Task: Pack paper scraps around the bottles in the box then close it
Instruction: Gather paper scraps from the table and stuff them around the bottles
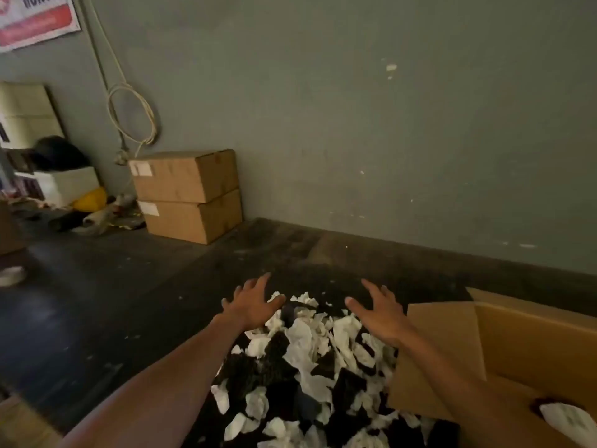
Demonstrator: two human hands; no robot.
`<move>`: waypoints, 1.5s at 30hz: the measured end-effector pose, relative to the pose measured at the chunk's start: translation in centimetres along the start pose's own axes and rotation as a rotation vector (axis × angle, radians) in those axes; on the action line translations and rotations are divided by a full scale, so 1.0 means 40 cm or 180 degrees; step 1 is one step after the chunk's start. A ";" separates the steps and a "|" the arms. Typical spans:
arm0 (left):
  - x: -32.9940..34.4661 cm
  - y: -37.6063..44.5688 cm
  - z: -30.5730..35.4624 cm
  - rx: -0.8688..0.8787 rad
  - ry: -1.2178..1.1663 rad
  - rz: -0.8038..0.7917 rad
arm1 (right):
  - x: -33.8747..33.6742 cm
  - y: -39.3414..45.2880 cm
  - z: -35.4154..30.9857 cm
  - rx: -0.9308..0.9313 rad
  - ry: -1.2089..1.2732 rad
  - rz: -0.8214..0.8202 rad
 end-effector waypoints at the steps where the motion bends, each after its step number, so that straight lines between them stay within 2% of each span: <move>1: 0.012 0.003 -0.032 -0.0113 0.0023 -0.0029 | 0.031 0.012 0.001 0.0071 0.0012 -0.0047; 4: 0.051 0.023 -0.128 -0.0393 0.0005 -0.0141 | 0.118 0.057 0.014 0.0242 -0.0140 -0.0192; 10: 0.142 0.129 -0.265 -0.0338 -0.0168 -0.0577 | 0.249 0.186 0.094 0.0762 -0.0890 -0.0379; 17: 0.276 0.269 -0.362 -0.0725 -0.0351 -0.0965 | 0.405 0.279 0.175 0.1023 -0.0598 -0.0495; 21: 0.364 0.307 -0.323 -0.0061 -0.0222 -0.1225 | 0.493 0.283 0.220 0.1018 -0.1309 -0.0782; 24: 0.431 0.297 -0.294 0.0563 0.0343 -0.1560 | 0.533 0.268 0.225 0.0842 -0.1840 -0.0565; 26: 0.462 0.287 -0.299 0.0892 0.0787 -0.1477 | 0.541 0.260 0.227 0.0746 -0.1907 -0.0325; 28: 0.473 0.274 -0.312 0.1151 0.1046 -0.1099 | 0.540 0.256 0.224 0.0622 -0.2014 -0.0112; 31: 0.483 0.246 -0.313 0.1453 0.1114 -0.0747 | 0.545 0.248 0.219 0.0482 -0.2177 -0.0008; 33: 0.503 0.237 -0.309 0.1531 0.1113 -0.0768 | 0.556 0.240 0.217 0.0369 -0.2221 0.0045; 36: 0.516 0.241 -0.314 0.1446 0.0810 -0.0740 | 0.559 0.233 0.220 0.0110 -0.2136 0.0197; 40: 0.469 0.260 -0.294 0.1461 0.0586 -0.0653 | 0.529 0.257 0.219 0.0089 -0.1431 0.0416; 45: 0.361 0.284 -0.292 0.0933 0.0011 -0.0339 | 0.438 0.268 0.175 0.0591 -0.0518 0.0529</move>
Point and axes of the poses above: each hand's wrist, its own y-axis towards the middle knuckle, its own x-axis out of the palm, z = x × y, the point moved 3 cm from there along y, towards the middle knuckle, and after that the axes turned 4 degrees about x, right-handed, at the moved point
